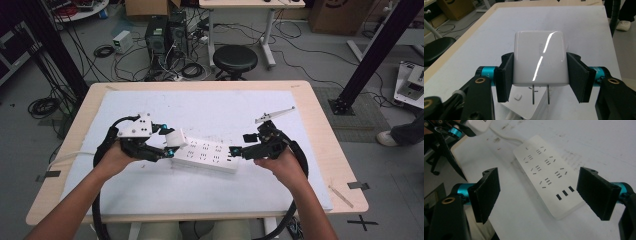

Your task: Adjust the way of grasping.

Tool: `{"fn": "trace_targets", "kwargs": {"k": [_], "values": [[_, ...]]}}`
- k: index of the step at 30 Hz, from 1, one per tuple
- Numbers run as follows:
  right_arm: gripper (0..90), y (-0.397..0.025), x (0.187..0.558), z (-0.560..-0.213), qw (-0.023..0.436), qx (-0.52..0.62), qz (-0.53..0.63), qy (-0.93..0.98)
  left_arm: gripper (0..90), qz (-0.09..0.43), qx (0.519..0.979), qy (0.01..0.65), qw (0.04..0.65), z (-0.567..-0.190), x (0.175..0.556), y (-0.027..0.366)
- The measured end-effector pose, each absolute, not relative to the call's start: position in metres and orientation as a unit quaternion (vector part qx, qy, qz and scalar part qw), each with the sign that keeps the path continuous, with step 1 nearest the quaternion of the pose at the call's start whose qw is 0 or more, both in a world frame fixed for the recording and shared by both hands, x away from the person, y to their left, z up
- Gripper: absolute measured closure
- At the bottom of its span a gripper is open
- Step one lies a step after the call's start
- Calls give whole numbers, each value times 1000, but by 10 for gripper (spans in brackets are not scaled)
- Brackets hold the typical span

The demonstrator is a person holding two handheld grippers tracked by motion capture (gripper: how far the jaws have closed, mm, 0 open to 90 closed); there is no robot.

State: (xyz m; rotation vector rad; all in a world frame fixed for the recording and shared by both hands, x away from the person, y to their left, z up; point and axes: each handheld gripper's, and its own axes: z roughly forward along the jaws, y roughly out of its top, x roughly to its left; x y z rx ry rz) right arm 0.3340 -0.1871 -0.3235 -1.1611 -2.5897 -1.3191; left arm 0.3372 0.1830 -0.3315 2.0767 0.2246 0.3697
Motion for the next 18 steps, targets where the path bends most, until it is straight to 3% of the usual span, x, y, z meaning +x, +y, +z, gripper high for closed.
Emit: {"fn": "trace_targets", "kwargs": {"k": [18], "values": [[193,-159,346,-323,92,-373,-446,-809,426,150,862,53,482,-336,336,147]]}}
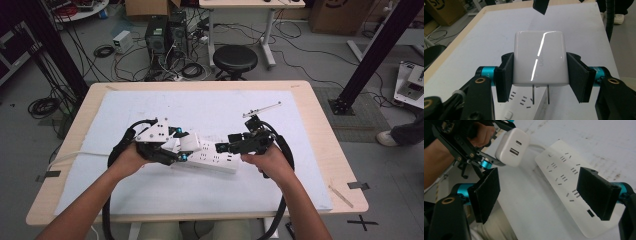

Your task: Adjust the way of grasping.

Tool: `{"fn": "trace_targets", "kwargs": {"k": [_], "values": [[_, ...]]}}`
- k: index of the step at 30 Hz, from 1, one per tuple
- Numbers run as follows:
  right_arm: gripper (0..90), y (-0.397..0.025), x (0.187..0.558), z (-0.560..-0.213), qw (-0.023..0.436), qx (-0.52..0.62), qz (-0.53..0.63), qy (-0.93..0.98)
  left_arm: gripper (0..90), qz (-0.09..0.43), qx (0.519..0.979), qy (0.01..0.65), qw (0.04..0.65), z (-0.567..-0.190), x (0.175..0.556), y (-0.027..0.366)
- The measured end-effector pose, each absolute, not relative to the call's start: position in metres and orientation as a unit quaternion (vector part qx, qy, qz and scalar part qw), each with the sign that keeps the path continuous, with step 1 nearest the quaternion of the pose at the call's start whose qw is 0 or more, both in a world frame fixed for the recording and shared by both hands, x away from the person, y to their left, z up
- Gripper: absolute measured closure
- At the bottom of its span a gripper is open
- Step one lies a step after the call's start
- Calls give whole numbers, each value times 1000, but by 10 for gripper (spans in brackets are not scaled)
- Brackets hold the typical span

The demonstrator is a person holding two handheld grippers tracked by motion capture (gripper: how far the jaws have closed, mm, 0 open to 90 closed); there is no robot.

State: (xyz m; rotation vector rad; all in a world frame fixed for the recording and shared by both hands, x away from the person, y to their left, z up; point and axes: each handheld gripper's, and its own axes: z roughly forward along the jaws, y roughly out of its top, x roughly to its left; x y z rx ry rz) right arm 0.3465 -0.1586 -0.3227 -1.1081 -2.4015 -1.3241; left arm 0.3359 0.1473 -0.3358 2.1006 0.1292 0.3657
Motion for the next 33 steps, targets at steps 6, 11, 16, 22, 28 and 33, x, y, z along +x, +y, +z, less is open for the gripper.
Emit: {"fn": "trace_targets", "kwargs": {"k": [6,11,16,22,28,33], "values": [[193,-155,349,-323,113,-376,-452,-801,426,152,859,45,486,-335,336,139],[194,-151,353,-324,139,-388,-455,-789,426,153,860,36,485,-334,334,130],[197,-145,356,-327,155,-388,-457,-785,426,157,860,31,484,-335,334,126],[253,-137,360,-333,188,-390,-460,-775,426,157,863,25,479,-337,333,119],[331,-128,365,-339,207,-397,-448,-774,426,156,863,19,480,-337,331,114],[482,-125,366,-345,230,-392,-460,-763,426,156,863,11,480,-337,330,112]]}}
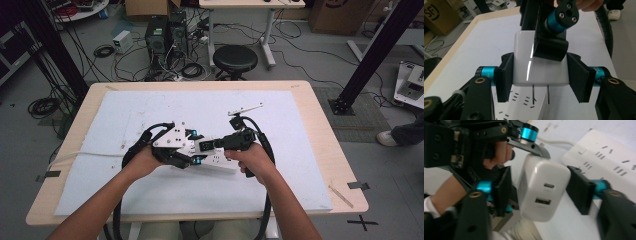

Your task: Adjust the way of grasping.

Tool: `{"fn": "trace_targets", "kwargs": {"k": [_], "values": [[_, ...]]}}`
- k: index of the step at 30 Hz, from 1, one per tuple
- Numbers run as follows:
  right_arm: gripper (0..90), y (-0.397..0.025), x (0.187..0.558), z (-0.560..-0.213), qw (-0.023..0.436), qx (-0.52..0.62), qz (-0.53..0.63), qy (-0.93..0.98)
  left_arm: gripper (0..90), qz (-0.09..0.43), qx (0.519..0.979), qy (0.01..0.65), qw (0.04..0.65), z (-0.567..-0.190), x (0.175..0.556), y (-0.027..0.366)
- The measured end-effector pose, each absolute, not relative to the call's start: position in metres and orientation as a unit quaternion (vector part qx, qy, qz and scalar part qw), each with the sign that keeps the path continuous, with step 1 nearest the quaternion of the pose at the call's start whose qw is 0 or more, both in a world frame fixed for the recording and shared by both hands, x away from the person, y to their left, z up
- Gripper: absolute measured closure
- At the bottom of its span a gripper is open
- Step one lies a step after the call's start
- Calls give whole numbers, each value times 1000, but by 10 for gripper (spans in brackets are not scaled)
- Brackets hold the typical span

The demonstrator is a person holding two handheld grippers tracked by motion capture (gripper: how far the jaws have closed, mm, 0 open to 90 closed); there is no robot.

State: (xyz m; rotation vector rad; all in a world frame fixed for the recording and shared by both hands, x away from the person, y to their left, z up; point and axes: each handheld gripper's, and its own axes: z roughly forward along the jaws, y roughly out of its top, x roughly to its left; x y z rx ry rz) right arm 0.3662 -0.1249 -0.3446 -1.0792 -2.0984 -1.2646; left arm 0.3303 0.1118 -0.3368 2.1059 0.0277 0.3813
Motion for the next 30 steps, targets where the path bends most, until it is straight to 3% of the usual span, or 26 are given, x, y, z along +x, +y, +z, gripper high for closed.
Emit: {"fn": "trace_targets", "kwargs": {"k": [2,5,7,8,14,15,23,30], "values": [[555,-125,366,-347,233,-392,-463,-760,425,158,865,9,477,-337,330,111],[589,-128,367,-349,231,-390,-474,-755,414,149,861,25,485,-338,330,111],[615,-130,365,-347,205,-389,-469,-766,312,144,859,52,488,-339,331,113],[615,-130,365,-347,205,-389,-469,-766,274,144,859,52,488,-339,331,113],[629,-144,360,-343,139,-392,-476,-775,258,132,850,109,497,-353,338,141],[630,-150,358,-342,110,-399,-470,-780,258,131,848,118,500,-355,339,146],[633,-169,354,-338,6,-395,-425,-814,257,138,827,185,512,-361,344,179],[634,-186,355,-335,-25,-395,-395,-829,209,150,812,235,513,-363,347,204]]}}
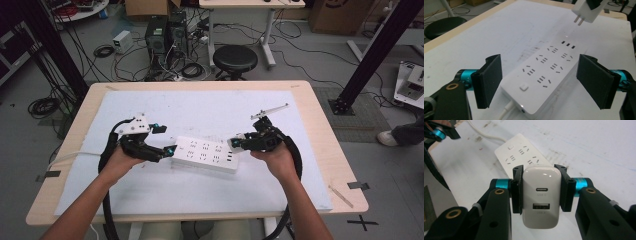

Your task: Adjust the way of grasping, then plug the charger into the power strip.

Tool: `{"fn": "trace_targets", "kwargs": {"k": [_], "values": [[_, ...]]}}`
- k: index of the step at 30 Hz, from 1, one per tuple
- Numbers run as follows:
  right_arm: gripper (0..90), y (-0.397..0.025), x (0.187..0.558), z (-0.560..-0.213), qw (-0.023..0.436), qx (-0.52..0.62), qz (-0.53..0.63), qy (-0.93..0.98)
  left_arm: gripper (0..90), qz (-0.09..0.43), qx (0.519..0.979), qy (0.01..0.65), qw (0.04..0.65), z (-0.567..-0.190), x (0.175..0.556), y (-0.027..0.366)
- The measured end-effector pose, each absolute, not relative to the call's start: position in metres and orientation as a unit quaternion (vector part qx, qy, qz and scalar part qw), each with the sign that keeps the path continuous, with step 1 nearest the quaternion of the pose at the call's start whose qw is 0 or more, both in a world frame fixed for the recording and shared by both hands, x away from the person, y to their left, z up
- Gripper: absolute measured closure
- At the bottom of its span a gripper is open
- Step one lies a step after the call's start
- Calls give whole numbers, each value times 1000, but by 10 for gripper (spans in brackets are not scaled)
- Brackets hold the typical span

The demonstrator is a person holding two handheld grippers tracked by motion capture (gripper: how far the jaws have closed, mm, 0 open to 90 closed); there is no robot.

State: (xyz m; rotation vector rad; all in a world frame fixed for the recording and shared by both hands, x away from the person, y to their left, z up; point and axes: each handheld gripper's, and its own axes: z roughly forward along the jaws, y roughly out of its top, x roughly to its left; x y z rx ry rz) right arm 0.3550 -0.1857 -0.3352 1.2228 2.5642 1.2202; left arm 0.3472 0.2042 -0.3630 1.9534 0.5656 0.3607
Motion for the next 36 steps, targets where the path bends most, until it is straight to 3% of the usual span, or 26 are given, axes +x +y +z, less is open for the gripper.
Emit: {"fn": "trace_targets", "kwargs": {"k": [19,36], "values": [[633,-206,350,-325,37,384,390,836,209,187,791,265,518,-356,341,235],[634,-187,359,-305,64,333,360,869,209,207,775,306,512,-362,333,257]]}}
